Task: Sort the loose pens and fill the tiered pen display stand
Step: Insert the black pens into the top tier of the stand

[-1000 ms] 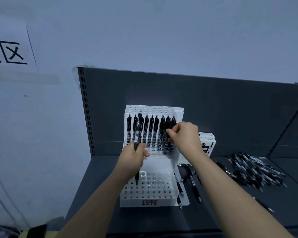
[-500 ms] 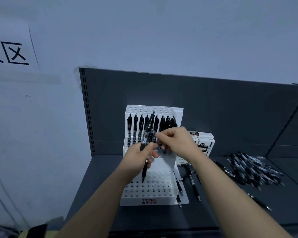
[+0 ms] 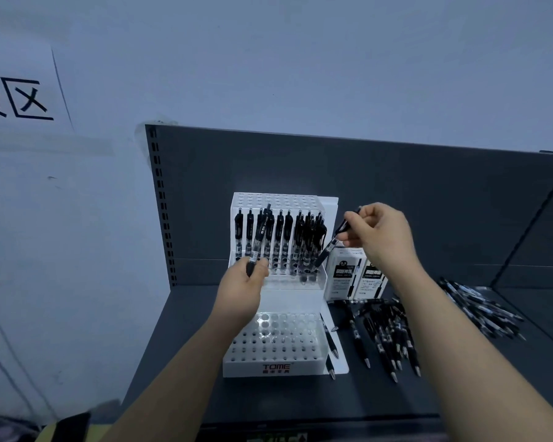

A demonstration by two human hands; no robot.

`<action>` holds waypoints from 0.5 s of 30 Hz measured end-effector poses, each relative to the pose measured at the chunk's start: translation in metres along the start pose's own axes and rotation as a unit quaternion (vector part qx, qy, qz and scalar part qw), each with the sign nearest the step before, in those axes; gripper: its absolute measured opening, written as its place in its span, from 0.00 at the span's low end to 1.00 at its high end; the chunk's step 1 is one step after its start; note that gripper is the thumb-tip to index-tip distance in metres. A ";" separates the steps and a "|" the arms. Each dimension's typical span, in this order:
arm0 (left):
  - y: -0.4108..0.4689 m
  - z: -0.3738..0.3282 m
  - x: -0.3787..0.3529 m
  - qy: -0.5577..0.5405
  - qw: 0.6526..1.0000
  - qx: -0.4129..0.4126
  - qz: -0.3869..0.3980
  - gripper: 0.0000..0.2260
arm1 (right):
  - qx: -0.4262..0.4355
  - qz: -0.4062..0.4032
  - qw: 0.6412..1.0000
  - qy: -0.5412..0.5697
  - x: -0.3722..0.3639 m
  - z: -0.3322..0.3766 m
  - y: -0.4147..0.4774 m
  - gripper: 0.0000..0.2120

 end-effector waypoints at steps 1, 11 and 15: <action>-0.001 -0.001 -0.001 0.000 1.000 -0.004 0.003 0.19 | 0.010 -0.001 1.000 -0.018 -0.001 0.001 0.001 0.08; 0.000 0.000 -0.007 -0.067 0.997 0.014 0.026 0.21 | 0.076 0.065 0.985 -0.141 -0.013 0.021 0.012 0.07; 0.002 0.002 -0.006 -0.110 0.992 0.039 0.042 0.15 | 0.062 0.117 0.978 -0.161 -0.025 0.010 0.008 0.06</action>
Point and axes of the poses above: each hand's wrist, its own y-axis towards the middle knuckle, its own x-axis out of the back of the hand, z = x × y, the point moved 6 cm from there along y, towards the middle knuckle, and after that the axes turned 10 degrees about x, right-handed, at the moved point
